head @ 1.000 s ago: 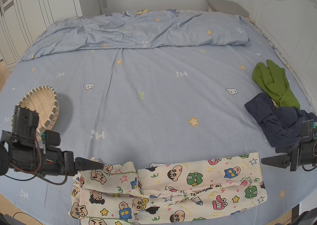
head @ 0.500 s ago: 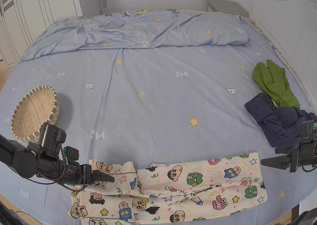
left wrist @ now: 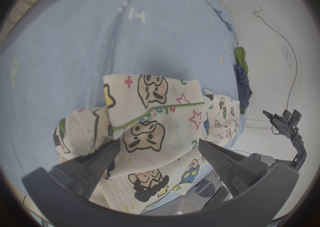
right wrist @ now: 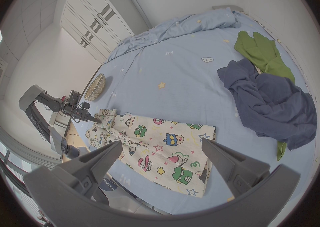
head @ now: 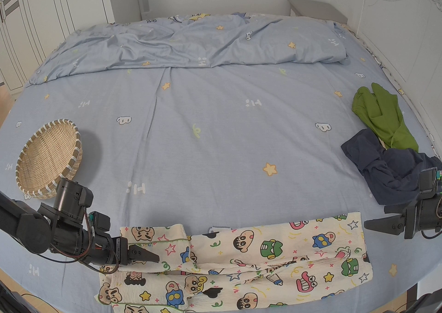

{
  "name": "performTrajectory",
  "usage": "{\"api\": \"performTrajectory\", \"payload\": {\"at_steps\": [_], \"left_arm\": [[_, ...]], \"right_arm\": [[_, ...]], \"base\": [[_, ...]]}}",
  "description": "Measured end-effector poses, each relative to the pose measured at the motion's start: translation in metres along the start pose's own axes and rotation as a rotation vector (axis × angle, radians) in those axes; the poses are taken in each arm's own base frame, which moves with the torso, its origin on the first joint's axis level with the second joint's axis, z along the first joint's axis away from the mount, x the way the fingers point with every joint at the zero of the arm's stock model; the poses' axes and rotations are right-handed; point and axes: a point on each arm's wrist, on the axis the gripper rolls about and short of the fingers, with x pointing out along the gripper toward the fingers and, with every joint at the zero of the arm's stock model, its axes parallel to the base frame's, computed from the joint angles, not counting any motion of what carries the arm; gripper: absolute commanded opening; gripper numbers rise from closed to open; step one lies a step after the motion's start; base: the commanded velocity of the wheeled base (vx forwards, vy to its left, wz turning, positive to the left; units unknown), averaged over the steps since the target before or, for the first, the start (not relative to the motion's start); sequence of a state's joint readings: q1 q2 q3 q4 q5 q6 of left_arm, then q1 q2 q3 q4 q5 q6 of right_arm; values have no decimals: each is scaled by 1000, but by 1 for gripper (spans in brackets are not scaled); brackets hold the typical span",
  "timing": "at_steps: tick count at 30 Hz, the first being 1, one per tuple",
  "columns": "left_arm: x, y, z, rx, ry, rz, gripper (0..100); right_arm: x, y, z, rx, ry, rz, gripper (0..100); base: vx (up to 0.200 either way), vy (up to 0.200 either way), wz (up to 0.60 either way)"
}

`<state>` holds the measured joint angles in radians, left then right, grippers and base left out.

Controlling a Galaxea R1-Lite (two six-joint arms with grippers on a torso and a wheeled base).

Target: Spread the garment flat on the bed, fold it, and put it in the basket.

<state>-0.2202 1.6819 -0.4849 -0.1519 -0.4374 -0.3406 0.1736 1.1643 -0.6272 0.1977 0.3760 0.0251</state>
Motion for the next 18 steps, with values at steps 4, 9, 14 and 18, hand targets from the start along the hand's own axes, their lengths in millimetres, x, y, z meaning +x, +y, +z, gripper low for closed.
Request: {"api": "performTrajectory", "payload": {"at_steps": [4, 9, 14, 18], "left_arm": [[-11, -4, -4, 18, -33, -13, 100], [-28, -14, -14, 57, -78, -40, 100], [-45, -21, -22, 78, -94, -51, 100], [-56, -28, -23, 108, -133, -69, 100]], "right_arm": [[0, 0, 0, 2, 0, -2, 100], [-1, -2, 0, 12, -3, -13, 100], [-5, -7, 2, 34, -23, -45, 100], [-13, -8, 3, 43, -53, -66, 100]], "base": [[0, 0, 0], [0, 0, 0], [0, 0, 0], [0, 0, 0]]}}
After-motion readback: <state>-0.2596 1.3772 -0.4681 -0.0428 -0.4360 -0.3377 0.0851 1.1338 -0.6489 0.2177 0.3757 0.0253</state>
